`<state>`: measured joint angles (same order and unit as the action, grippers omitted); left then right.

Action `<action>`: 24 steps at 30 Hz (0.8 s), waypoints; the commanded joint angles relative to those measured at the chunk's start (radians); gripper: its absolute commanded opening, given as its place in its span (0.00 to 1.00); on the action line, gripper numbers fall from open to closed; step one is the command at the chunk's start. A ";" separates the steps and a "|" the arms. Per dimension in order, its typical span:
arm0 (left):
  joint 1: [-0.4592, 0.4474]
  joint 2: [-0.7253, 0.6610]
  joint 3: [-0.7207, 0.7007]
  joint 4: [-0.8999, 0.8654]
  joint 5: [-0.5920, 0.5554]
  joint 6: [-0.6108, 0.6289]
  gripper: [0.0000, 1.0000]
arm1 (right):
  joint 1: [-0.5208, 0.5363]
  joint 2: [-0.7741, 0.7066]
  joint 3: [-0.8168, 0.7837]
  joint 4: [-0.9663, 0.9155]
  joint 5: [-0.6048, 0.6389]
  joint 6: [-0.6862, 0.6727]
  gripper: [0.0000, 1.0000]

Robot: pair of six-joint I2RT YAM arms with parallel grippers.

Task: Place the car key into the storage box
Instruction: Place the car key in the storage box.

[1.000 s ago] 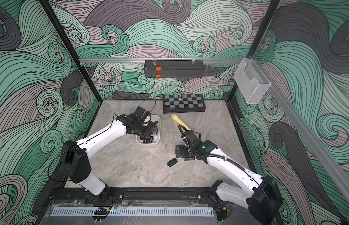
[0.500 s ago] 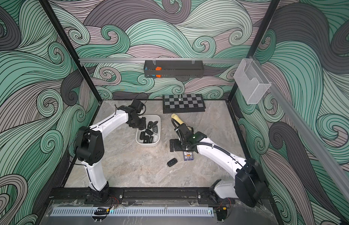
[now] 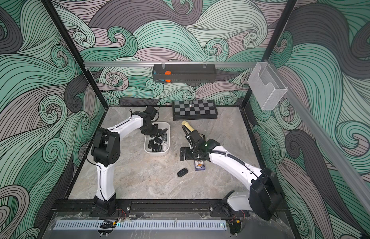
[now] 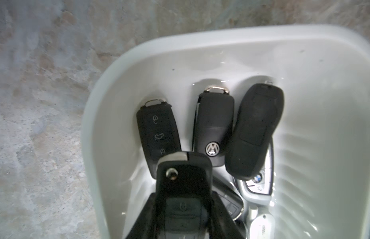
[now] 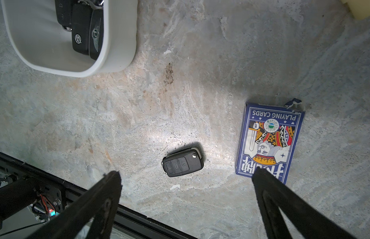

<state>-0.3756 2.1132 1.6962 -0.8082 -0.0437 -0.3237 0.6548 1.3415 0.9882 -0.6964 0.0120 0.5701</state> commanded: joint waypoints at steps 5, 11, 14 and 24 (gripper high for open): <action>0.001 0.053 0.053 -0.018 -0.014 -0.040 0.33 | -0.016 -0.034 0.017 -0.027 -0.014 -0.023 0.99; 0.000 0.072 0.085 -0.039 -0.002 -0.053 0.40 | -0.026 -0.027 0.010 -0.033 -0.033 -0.034 0.99; 0.000 0.048 0.073 -0.024 0.021 -0.075 0.47 | -0.030 -0.031 -0.001 -0.035 -0.044 -0.037 0.99; -0.006 -0.164 -0.066 0.039 0.108 -0.173 0.59 | -0.029 -0.091 -0.090 -0.034 -0.093 -0.051 0.99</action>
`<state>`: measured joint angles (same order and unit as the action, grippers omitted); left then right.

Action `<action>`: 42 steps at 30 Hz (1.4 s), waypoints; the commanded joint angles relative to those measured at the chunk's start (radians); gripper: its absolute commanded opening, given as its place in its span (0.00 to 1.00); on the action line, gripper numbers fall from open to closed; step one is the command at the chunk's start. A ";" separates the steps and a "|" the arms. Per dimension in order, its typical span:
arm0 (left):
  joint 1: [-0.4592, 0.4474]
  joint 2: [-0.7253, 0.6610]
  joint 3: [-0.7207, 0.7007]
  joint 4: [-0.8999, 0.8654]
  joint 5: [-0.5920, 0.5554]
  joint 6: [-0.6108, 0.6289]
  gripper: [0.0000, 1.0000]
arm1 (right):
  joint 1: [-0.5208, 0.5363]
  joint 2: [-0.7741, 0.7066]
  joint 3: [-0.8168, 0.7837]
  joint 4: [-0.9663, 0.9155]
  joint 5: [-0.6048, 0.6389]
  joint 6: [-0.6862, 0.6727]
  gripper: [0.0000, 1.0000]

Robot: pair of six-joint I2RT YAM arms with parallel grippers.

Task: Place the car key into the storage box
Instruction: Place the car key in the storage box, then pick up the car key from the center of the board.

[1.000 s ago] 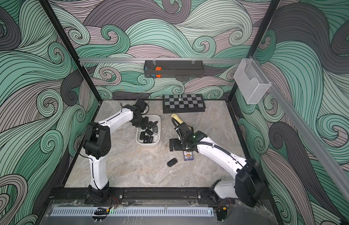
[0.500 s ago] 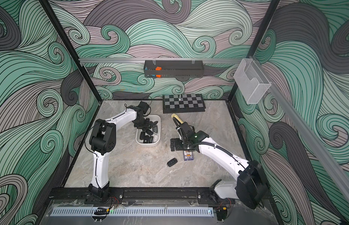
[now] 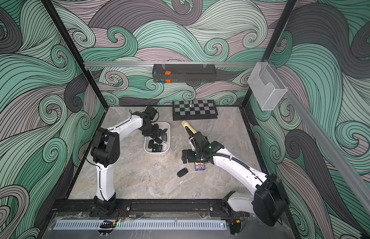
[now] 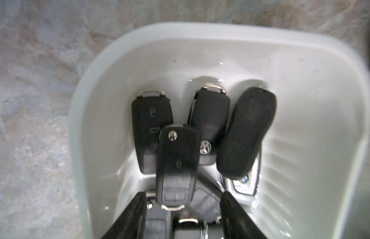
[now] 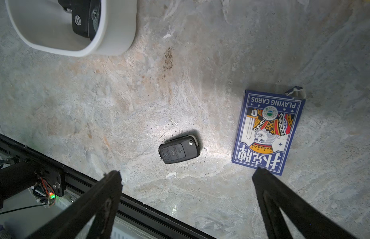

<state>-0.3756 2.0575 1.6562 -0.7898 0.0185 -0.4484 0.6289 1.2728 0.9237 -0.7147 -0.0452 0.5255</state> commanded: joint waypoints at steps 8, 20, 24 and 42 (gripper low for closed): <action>-0.007 -0.394 -0.344 0.102 0.075 -0.129 0.62 | 0.041 -0.047 -0.121 0.010 -0.080 0.019 0.99; -0.005 -0.749 -0.690 0.122 0.189 -0.190 0.73 | 0.176 0.067 -0.155 0.109 -0.113 0.064 0.98; -0.004 -0.775 -0.718 0.101 0.230 -0.185 0.90 | 0.194 0.132 -0.142 0.133 -0.112 0.078 0.96; 0.023 -0.912 -0.887 0.092 0.270 -0.167 0.99 | 0.261 0.280 -0.106 0.186 -0.023 0.155 0.95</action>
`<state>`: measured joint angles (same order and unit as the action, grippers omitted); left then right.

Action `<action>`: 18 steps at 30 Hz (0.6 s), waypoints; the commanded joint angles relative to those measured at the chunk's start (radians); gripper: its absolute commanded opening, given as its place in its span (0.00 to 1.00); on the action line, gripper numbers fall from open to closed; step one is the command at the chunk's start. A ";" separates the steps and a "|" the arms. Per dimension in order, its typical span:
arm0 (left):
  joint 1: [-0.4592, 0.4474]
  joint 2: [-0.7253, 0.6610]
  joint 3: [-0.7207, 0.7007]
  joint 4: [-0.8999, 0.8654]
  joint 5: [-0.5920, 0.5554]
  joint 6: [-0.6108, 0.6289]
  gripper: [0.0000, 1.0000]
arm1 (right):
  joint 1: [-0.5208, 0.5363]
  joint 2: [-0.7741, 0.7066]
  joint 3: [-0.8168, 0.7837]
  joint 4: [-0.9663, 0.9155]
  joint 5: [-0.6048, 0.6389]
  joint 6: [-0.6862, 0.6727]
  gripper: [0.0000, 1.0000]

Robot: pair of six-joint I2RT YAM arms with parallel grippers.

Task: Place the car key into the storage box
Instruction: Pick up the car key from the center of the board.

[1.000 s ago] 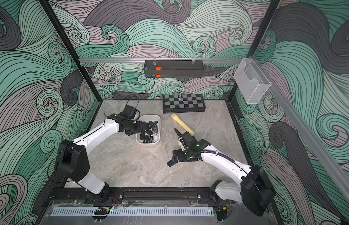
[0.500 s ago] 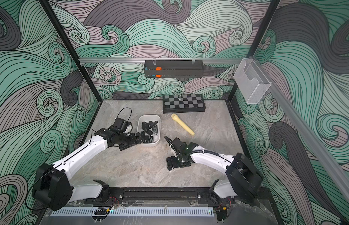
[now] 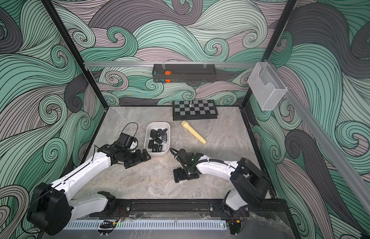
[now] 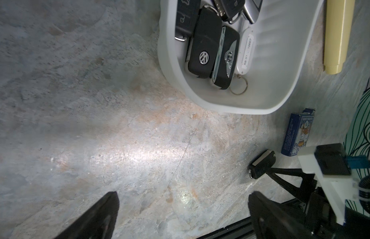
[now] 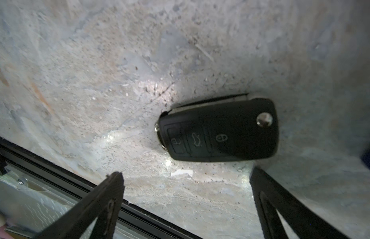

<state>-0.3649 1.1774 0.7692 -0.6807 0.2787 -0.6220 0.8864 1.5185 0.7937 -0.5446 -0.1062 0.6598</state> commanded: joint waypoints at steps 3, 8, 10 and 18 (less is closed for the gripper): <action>0.022 -0.062 -0.005 -0.040 -0.005 0.011 0.99 | 0.005 0.066 0.056 0.011 0.052 0.004 0.95; 0.038 -0.131 -0.031 -0.068 -0.030 0.013 0.99 | 0.005 0.122 0.112 0.008 0.051 -0.022 0.92; 0.044 -0.156 -0.047 -0.067 -0.045 0.016 0.99 | 0.006 0.142 0.129 0.001 0.067 -0.027 0.91; 0.060 -0.217 -0.063 -0.065 -0.060 0.018 0.99 | 0.031 0.178 0.168 -0.051 0.133 -0.034 0.81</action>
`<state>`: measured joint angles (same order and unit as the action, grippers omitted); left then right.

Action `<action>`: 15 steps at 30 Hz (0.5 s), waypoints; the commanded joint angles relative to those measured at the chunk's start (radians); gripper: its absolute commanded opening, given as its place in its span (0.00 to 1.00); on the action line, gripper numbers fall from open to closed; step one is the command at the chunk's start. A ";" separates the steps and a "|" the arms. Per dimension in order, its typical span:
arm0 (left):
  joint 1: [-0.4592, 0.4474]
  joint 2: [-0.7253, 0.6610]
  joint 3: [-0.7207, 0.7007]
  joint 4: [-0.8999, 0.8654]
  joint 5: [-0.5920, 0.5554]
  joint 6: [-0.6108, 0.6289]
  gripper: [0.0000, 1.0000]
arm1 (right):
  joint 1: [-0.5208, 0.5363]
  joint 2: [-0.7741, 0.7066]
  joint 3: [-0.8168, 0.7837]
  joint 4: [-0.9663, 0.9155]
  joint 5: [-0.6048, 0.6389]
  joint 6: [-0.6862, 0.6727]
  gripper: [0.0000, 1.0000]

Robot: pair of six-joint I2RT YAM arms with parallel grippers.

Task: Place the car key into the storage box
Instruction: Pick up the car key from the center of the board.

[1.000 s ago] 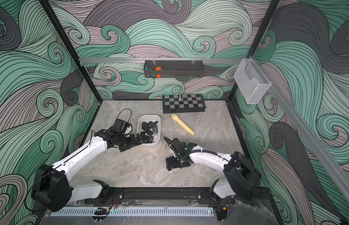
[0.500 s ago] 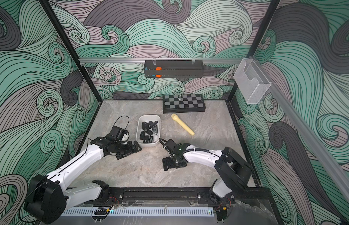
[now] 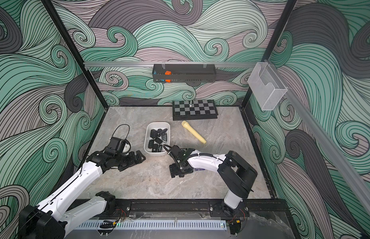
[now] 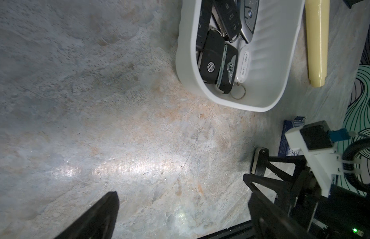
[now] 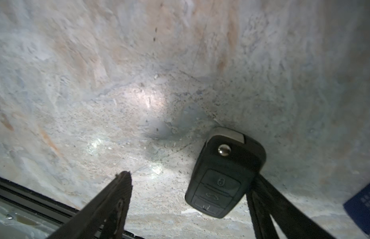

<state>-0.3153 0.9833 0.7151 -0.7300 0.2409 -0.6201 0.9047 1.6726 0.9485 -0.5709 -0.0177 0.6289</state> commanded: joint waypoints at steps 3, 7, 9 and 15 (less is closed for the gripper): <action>0.015 -0.031 -0.015 -0.002 -0.023 0.017 0.99 | 0.029 0.037 0.019 -0.046 0.068 -0.005 0.72; 0.019 -0.031 -0.017 0.000 -0.020 0.023 0.99 | 0.054 0.046 0.011 -0.076 0.113 0.016 0.61; 0.021 -0.034 -0.020 0.000 -0.019 0.026 0.99 | 0.058 0.052 0.013 -0.086 0.124 0.026 0.53; 0.031 -0.040 -0.031 0.008 -0.010 0.033 0.99 | 0.063 0.067 0.030 -0.104 0.150 0.041 0.34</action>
<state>-0.2966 0.9573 0.6872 -0.7246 0.2325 -0.6094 0.9585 1.7073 0.9730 -0.6304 0.1158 0.6407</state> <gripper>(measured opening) 0.986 0.362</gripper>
